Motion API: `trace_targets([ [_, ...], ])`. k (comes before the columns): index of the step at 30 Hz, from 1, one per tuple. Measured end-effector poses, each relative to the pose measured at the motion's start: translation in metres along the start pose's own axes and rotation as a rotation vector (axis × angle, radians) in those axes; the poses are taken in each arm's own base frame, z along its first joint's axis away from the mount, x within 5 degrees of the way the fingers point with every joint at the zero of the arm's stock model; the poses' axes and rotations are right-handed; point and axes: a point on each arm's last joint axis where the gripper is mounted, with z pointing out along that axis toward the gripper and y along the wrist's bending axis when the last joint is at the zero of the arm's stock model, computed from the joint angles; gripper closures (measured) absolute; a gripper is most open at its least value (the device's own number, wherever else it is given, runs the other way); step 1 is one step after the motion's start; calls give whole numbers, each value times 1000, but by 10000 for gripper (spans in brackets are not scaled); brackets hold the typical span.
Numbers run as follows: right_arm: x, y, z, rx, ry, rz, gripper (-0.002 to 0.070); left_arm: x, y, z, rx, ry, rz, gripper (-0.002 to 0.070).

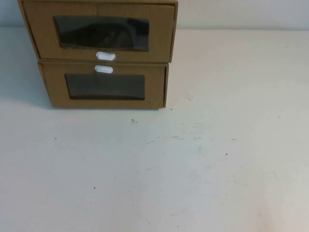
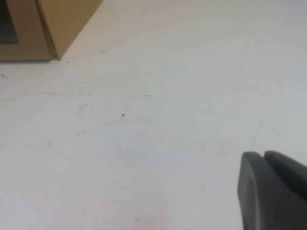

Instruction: Close the shoe box

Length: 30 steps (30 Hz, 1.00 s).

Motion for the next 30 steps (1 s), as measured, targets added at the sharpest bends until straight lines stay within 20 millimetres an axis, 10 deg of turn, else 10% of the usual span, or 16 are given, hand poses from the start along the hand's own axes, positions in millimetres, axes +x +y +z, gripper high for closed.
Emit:
trace_targets([
  [30,2,2,0,-21,23,25,687,-1,5,0,-56,0,203,680],
])
